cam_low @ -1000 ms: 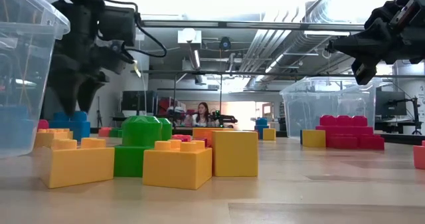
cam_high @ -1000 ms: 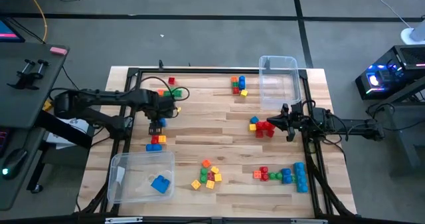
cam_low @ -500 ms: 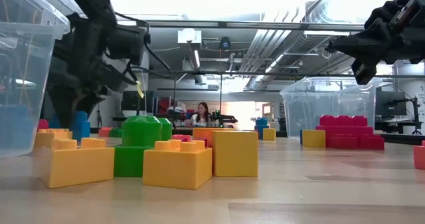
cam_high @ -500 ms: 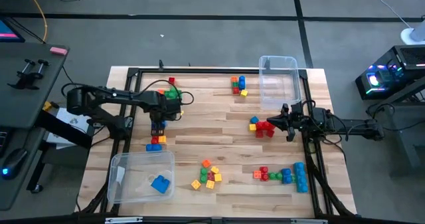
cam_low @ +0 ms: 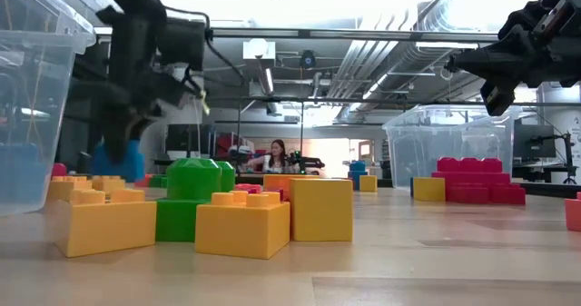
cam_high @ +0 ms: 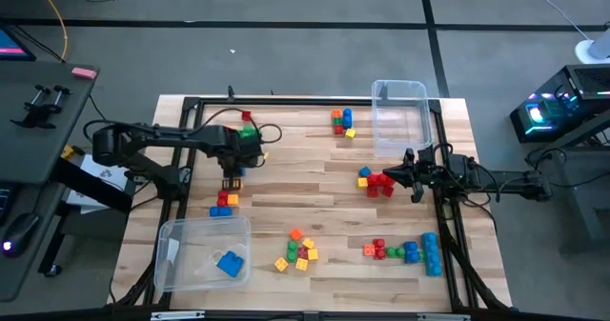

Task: Sort blocks by size
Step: Put the large blue game piece into the left transparent bin

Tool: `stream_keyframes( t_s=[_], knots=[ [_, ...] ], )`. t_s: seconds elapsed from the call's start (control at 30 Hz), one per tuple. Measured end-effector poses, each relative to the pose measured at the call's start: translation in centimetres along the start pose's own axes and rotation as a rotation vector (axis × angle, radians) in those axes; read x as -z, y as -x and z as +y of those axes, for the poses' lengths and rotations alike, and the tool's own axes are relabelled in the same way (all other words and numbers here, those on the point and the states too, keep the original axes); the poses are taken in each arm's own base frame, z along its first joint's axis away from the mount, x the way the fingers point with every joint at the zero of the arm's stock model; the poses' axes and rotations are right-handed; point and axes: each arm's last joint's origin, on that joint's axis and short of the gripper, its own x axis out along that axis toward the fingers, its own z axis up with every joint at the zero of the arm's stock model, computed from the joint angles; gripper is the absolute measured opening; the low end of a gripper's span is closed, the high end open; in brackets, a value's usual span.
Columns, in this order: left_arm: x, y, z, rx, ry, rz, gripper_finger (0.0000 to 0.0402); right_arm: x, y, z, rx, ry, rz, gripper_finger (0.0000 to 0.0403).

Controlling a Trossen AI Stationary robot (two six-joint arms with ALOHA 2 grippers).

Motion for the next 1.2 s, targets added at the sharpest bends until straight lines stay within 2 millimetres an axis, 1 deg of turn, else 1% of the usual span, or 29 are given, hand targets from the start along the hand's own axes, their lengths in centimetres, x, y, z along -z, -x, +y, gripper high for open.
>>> stream_keyframes(
  t_s=[0.07,0.2,0.27,0.33,0.4,0.47,0.5,0.63,0.73,0.83,0.93,1.0,1.07,1.13,1.2],
  knots=[
    [-0.3,1.0,0.3,-0.009,0.011,-0.047,0.0086,0.0,0.0,0.0,0.0,0.0,0.0,0.0005],
    [-0.1,3.0,0.7,-0.022,0.037,-0.112,0.0086,0.0,0.0,0.0,0.0,0.0,0.0,0.0005],
    [0.0,4.0,0.8,-0.019,0.091,-0.146,0.0086,0.0,0.0,0.0,0.0,0.0,0.0,0.0005],
    [0.1,5.3,0.7,0.034,0.177,-0.227,0.0086,0.0,0.0,0.0,0.0,0.0,0.0,0.0005],
    [0.0,6.5,0.2,0.16,0.266,-0.34,0.0086,0.0,0.0,0.0,0.0,0.0,0.0,0.0005],
    [-0.1,7.7,-1.1,0.292,0.299,-0.419,0.0086,0.0,0.0,0.0,0.0,0.0,0.0,0.0005],
    [0.0,8.1,-1.9,0.339,0.301,-0.425,0.0086,0.0,0.0,0.0,0.0,0.0,0.0,0.0005],
    [1.3,9.2,-6.5,0.464,0.299,-0.344,0.0086,0.0,0.0,0.0,0.0,0.0,-0.001,0.0005],
    [2.3,10.9,-9.9,0.524,0.268,-0.327,0.0086,0.0,0.0,0.0,0.0,0.0,-0.001,0.0005],
    [2.9,13.3,-12.4,0.505,0.272,-0.412,0.0086,0.0,0.0,0.0,0.0,0.0,0.0,0.0005],
    [3.6,15.1,-13.7,0.445,0.265,-0.507,0.0086,0.0,0.0,0.0,-0.001,0.0,0.0,0.0005],
    [4.0,15.3,-13.9,0.386,0.308,-0.529,0.0086,0.0,0.0,0.0,0.0,0.0,0.0,0.0005],
    [4.2,15.4,-14.0,0.388,0.342,-0.529,0.0086,0.0,0.0,0.0,-0.001,0.0,0.0,0.0005],
    [4.2,15.4,-14.7,0.452,0.323,-0.483,0.0086,0.0,0.0,0.0,0.0,0.0,0.0,0.0005],
    [4.5,15.0,-16.0,0.525,0.25,-0.365,0.0086,0.0,0.0,0.0,-0.001,0.0,-0.001,0.0005]
  ],
)
